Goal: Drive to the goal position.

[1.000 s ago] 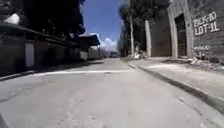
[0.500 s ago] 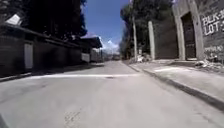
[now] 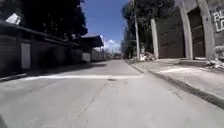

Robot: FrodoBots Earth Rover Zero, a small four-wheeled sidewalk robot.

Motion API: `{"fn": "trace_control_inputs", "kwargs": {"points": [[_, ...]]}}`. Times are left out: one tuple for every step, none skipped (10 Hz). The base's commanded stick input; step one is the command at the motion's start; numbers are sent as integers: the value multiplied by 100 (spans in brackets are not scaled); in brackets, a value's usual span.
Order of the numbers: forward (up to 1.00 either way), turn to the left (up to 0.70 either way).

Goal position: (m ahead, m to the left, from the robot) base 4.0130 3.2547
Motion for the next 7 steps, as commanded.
{"fn": "trace_control_inputs", "kwargs": {"points": [[85, 0], [85, 0], [85, 0], [85, 0], [85, 0], [85, 0], [85, 0]]}}
